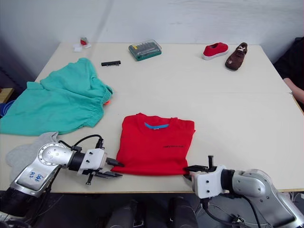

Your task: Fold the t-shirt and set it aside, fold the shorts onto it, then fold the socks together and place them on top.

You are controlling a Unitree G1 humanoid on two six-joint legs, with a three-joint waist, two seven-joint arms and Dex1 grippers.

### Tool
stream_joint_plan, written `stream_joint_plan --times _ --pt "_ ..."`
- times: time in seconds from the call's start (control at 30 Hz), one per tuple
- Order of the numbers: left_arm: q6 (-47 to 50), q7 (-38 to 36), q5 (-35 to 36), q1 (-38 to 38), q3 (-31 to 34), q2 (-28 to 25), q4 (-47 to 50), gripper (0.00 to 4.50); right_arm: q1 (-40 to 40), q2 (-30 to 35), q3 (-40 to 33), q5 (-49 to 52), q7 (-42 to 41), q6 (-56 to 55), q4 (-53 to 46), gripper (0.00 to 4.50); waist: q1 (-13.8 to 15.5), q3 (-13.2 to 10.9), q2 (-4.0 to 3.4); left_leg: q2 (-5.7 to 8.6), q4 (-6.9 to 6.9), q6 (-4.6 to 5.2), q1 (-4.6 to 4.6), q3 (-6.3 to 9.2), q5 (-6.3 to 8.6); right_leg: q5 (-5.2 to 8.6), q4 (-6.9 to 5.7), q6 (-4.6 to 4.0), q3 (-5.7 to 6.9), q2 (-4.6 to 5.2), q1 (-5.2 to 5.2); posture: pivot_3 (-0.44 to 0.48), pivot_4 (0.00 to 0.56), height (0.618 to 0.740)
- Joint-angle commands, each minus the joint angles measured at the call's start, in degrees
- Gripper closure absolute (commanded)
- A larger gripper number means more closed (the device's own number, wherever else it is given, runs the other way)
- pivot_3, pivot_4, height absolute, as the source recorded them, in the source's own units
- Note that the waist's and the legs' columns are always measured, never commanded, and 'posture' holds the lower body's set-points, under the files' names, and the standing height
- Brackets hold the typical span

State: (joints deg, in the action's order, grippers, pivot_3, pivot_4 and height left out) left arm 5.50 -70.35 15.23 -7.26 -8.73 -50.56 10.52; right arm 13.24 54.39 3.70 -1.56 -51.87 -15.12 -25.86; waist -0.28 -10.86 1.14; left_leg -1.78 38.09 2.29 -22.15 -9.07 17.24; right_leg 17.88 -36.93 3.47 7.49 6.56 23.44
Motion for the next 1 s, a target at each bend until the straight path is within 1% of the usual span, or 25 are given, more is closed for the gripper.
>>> stream_joint_plan --times 0.03,0.07,0.1,0.17,0.23,0.3,0.33,0.4,0.47,0.53,0.6,0.67,0.7,0.77,0.83,0.93,1.0 --pt "10.0 -2.7 8.2 2.6 5.8 -3.4 1.4 1.73 3.7 2.6 -6.5 8.3 -3.4 1.6 -5.0 2.06 -0.1 0.0 0.01 -0.01 -0.03 -0.01 0.05 0.00 0.00 0.00 0.00 0.00 0.00 0.00 -0.03 0.000 0.150 0.740" --pt "14.2 -3.4 11.9 1.8 7.7 -4.2 1.1 1.42 4.6 2.5 -9.0 12.9 -3.5 5.7 -6.6 1.76 0.1 0.0 0.02 -0.02 -0.03 -0.01 0.04 0.01 0.00 0.01 -0.02 -0.02 0.01 -0.01 -0.01 0.000 0.150 0.740" --pt "18.2 -3.7 15.1 0.5 9.6 -4.8 0.7 1.13 4.9 2.1 -11.1 17.4 -3.0 9.8 -7.9 1.72 0.1 0.0 0.04 -0.03 -0.03 -0.03 0.04 0.06 -0.02 0.01 -0.05 -0.03 0.04 -0.01 -0.02 0.000 0.150 0.740" --pt "25.1 -3.0 20.5 -3.2 12.5 -4.8 -0.2 1.13 3.5 1.1 -14.2 25.4 -0.9 18.4 -10.2 1.72 0.3 0.0 0.04 -0.02 -0.02 -0.01 0.02 0.15 -0.06 0.00 -0.05 -0.04 0.06 -0.01 -0.04 0.000 0.150 0.740" --pt "31.3 -0.8 24.8 -8.3 14.0 -3.1 -0.7 1.13 0.0 -0.2 -15.0 33.8 3.3 27.8 -12.0 1.72 0.5 0.0 0.06 0.00 0.00 0.06 0.01 0.30 -0.07 -0.03 -0.02 -0.06 0.07 0.00 -0.11 0.000 0.150 0.740" --pt "35.5 1.0 27.5 -12.7 14.0 -0.8 -1.0 1.10 -4.7 -1.5 -13.5 39.6 7.0 35.6 -13.4 2.11 0.5 0.0 0.05 0.04 0.01 0.03 0.00 0.41 -0.08 -0.04 0.02 -0.06 0.08 0.02 -0.15 0.000 0.150 0.740" --pt "36.2 2.0 27.5 -14.1 13.6 0.6 -1.4 1.29 -6.7 -2.2 -12.6 41.4 8.7 38.5 -13.6 2.35 0.5 0.0 0.06 0.05 0.00 -0.01 -0.02 0.43 -0.08 -0.04 0.05 -0.05 0.08 0.03 -0.16 0.000 0.150 0.740" --pt "33.7 3.0 24.1 -16.4 10.6 3.7 -2.2 1.70 -10.5 -4.2 -9.8 41.6 10.7 42.0 -13.1 2.97 0.4 0.0 0.06 0.06 -0.03 -0.05 -0.06 0.43 -0.06 -0.03 0.08 -0.05 0.11 0.02 -0.14 0.000 0.150 0.740" --pt "32.8 3.2 21.6 -18.0 7.8 5.5 -2.6 2.37 -13.4 -5.7 -7.5 40.6 12.0 44.5 -12.1 3.71 0.3 0.0 0.06 0.08 -0.04 -0.07 -0.14 0.42 -0.06 0.00 0.07 -0.06 0.15 0.01 -0.07 0.000 0.150 0.740" --pt "28.7 2.8 16.2 -19.9 1.8 8.0 -3.2 3.01 -17.9 -7.9 -2.8 36.0 12.3 44.4 -8.6 4.42 0.2 0.0 0.06 0.08 -0.04 -0.09 -0.24 0.36 -0.08 0.00 0.09 -0.05 0.18 -0.05 0.00 0.000 0.150 0.740" --pt "25.4 3.4 11.8 -21.1 -2.7 11.0 -3.9 3.69 -22.2 -10.4 0.5 33.1 12.3 44.4 -4.9 4.50 0.2 0.0 0.06 0.11 0.04 -0.04 -0.27 0.25 -0.11 0.00 0.11 -0.04 0.16 -0.08 0.02 0.000 0.150 0.740" --pt "24.9 4.2 10.4 -21.4 -4.2 13.1 -4.8 4.33 -25.0 -12.3 1.8 33.0 12.2 45.9 -2.8 4.50 0.2 0.0 0.07 0.12 0.08 -0.01 -0.25 0.20 -0.13 -0.01 0.09 -0.02 0.11 -0.08 0.00 0.000 0.150 0.740" --pt "24.7 4.2 9.7 -21.5 -4.7 13.8 -5.3 4.45 -25.9 -12.8 2.6 32.5 11.5 46.1 -2.2 4.50 0.2 0.0 0.07 0.11 0.09 0.01 -0.26 0.20 -0.14 -0.02 0.08 -0.01 0.10 -0.07 0.02 0.000 0.150 0.740" --pt "24.0 3.6 5.4 -21.6 -8.9 13.9 -8.4 4.45 -28.5 -11.7 9.5 27.1 7.4 45.8 1.0 4.50 0.1 0.0 0.07 0.07 0.07 0.00 -0.26 0.20 -0.14 -0.02 0.06 -0.01 0.11 -0.07 0.04 0.000 0.150 0.740" --pt "22.1 3.1 2.0 -21.9 -11.3 13.6 -10.8 4.45 -29.6 -10.7 13.6 23.3 4.9 45.1 2.8 4.50 0.1 0.0 0.06 0.07 0.07 -0.01 -0.23 0.20 -0.14 -0.01 0.05 -0.02 0.11 -0.09 0.05 0.000 0.150 0.740" --pt "20.3 2.5 0.7 -22.1 -11.2 13.9 -12.9 4.45 -29.6 -10.9 14.9 18.7 4.8 42.7 5.7 4.50 0.2 0.0 0.06 0.06 0.07 -0.01 -0.30 0.20 -0.14 -0.01 0.04 -0.03 0.13 -0.09 0.12 0.000 0.150 0.740" --pt "19.4 2.8 -0.1 -22.3 -10.8 14.2 -14.4 4.45 -29.3 -11.6 13.6 16.9 6.3 42.1 8.3 4.50 0.2 0.0 0.08 0.09 0.09 0.01 -0.28 0.20 -0.14 -0.01 0.04 -0.02 0.11 -0.04 0.08 0.000 0.150 0.740"
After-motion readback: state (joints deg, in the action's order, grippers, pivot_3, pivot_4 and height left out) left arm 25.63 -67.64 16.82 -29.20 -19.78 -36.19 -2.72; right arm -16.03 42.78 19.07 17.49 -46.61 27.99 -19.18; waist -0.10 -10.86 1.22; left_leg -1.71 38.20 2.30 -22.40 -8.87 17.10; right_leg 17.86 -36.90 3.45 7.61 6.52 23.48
